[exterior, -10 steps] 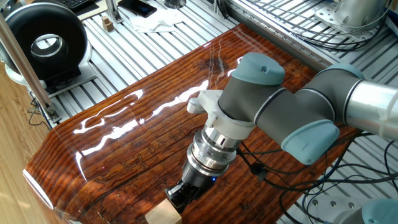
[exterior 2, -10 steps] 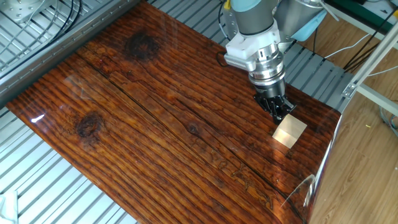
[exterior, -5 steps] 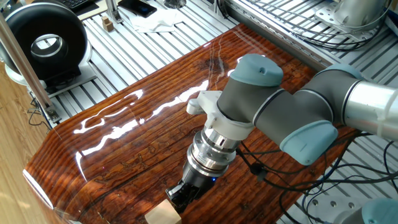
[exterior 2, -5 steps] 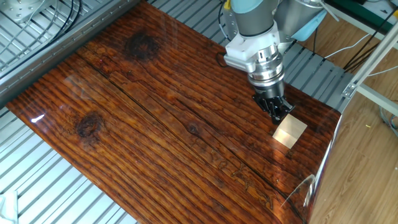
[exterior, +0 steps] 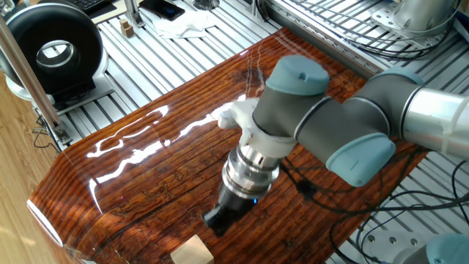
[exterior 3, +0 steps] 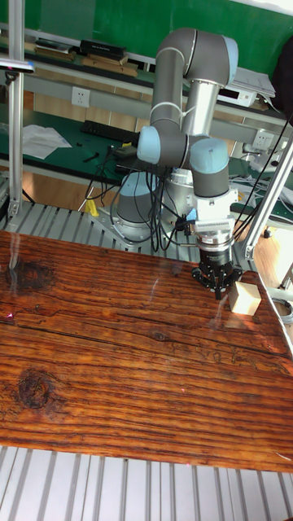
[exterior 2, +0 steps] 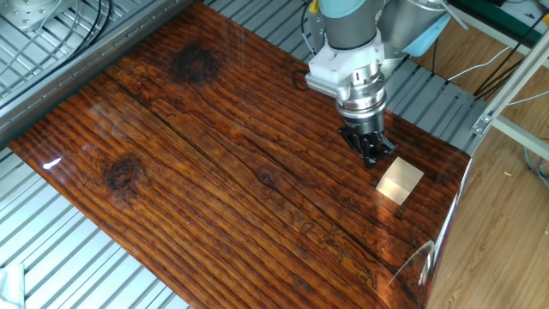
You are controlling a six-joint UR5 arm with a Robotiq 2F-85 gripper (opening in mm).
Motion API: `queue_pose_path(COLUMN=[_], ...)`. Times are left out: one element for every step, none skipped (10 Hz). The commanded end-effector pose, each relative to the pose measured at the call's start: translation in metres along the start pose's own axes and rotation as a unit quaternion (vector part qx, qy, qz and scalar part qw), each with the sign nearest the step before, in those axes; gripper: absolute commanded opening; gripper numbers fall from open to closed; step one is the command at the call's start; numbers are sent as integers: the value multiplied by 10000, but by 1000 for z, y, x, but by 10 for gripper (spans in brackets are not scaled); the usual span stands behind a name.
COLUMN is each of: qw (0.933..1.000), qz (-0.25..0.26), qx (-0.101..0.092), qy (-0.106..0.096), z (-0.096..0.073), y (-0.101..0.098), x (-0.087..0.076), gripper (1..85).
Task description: Use the gripper to push the small block from left to right
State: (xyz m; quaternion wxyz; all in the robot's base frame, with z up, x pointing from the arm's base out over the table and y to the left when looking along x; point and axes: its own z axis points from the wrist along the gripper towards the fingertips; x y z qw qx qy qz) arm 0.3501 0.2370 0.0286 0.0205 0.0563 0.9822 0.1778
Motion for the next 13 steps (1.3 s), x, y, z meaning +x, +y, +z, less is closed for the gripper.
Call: queue_pose_path(qw=[9957,9929,9888,9862,9870,9881,9888,9895,9878,9879,9882,9897,9904], qz=[-88,-120,-246,-326,-337,-396,-451,-462,-528,-526,-515,-473,-463], qx=[425,576,917,1098,1069,1024,948,892,1025,1017,994,864,820], qy=[-821,-1035,-1152,-1199,-1148,-1075,-1062,-1041,-1043,-1043,-1043,-1037,-1012], z=[-33,-49,-66,-82,-93,-105,-116,-124,-130,-130,-128,-126,-125], y=[-24,-35,-56,-71,-78,-86,-92,-98,-113,-118,-117,-110,-107], x=[-62,-80,-92,-102,-109,-114,-121,-125,-131,-134,-136,-135,-134], gripper=[10,10,10,10,10,10,10,10,10,10,10,10,10])
